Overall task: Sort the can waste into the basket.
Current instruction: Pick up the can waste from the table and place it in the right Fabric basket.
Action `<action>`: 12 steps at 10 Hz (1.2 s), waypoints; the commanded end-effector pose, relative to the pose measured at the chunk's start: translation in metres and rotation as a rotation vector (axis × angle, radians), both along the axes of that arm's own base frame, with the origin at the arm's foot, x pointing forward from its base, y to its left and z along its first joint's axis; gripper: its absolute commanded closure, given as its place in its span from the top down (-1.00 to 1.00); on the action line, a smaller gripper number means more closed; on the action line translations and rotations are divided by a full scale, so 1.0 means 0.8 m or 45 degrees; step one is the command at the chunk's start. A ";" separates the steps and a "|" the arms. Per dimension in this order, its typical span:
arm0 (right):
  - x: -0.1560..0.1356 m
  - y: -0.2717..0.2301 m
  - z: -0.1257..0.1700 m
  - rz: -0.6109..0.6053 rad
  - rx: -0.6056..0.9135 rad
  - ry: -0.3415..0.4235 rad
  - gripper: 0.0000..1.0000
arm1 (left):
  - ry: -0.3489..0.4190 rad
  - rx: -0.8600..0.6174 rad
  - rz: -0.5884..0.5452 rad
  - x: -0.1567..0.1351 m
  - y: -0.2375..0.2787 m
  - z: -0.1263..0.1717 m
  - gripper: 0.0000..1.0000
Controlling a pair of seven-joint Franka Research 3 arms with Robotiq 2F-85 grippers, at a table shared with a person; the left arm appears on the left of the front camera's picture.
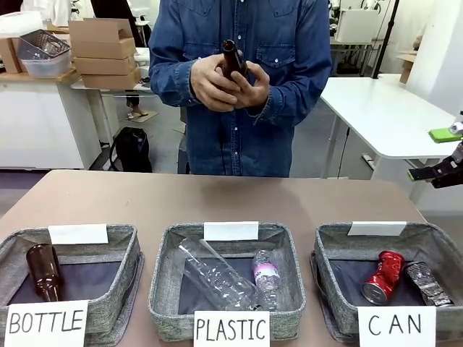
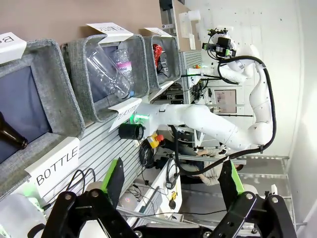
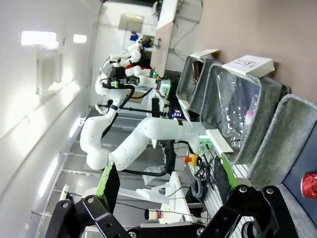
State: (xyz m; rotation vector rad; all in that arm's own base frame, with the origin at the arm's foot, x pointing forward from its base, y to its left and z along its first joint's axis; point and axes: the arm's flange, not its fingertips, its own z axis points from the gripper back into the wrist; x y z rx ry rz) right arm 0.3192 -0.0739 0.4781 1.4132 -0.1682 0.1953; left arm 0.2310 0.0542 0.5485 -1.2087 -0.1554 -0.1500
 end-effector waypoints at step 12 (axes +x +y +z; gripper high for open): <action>0.000 -0.005 0.003 0.022 -0.003 -0.018 1.00 | -0.065 0.168 0.107 -0.071 0.137 0.053 1.00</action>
